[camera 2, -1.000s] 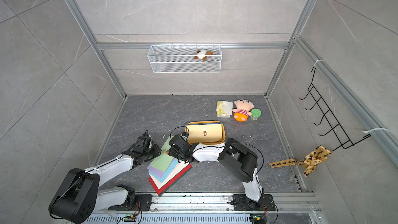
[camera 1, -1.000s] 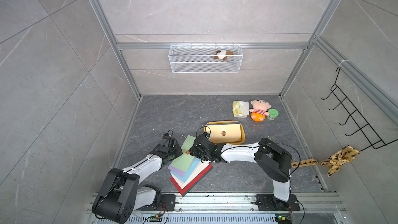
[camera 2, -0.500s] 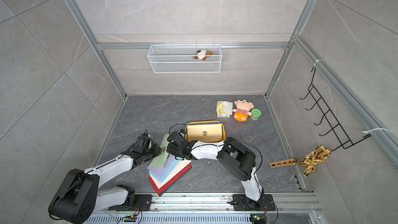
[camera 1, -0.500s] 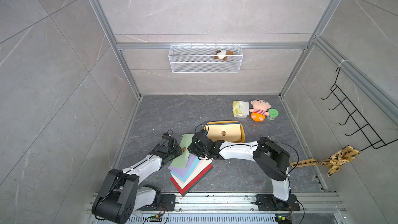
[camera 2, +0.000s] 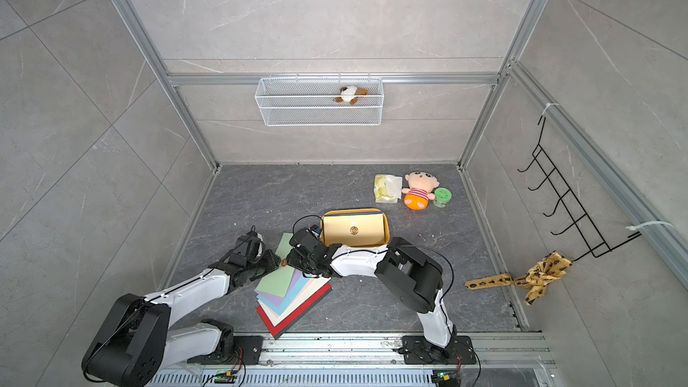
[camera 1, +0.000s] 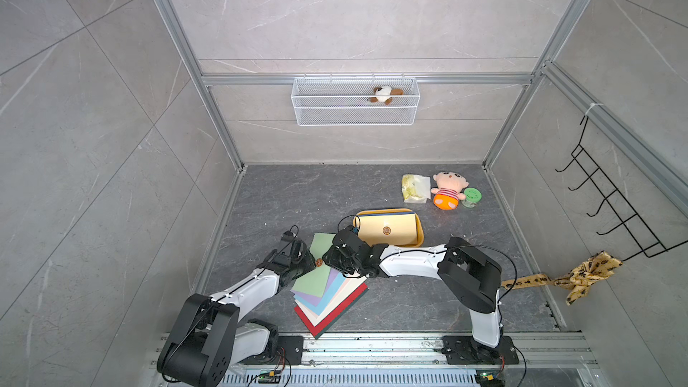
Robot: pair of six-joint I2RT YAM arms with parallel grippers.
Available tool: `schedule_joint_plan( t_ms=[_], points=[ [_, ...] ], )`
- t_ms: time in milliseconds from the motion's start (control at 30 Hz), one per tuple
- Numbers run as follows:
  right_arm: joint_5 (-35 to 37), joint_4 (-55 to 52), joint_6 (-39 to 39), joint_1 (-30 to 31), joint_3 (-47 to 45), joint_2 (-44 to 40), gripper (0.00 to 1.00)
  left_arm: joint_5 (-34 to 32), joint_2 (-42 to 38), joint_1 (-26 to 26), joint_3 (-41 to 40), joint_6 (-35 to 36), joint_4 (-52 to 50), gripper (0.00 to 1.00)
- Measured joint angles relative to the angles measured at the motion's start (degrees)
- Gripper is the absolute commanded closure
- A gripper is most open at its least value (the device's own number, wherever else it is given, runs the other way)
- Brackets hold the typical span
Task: Put the sealed envelopes into the storage box
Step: Pick up the envelope from the center of the board.
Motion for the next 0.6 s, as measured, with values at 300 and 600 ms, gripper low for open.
schedule_joint_plan(
  t_ms=[300, 600],
  points=[
    [-1.0, 2.3, 0.2, 0.0, -0.3, -0.6, 0.78, 0.0, 0.2, 0.0, -0.2, -0.2, 1.0, 0.68],
    [-1.5, 2.2, -0.2, -0.1, -0.3, -0.6, 0.98, 0.2, -0.1, 0.0, -0.7, -0.4, 1.9, 0.68]
  ],
)
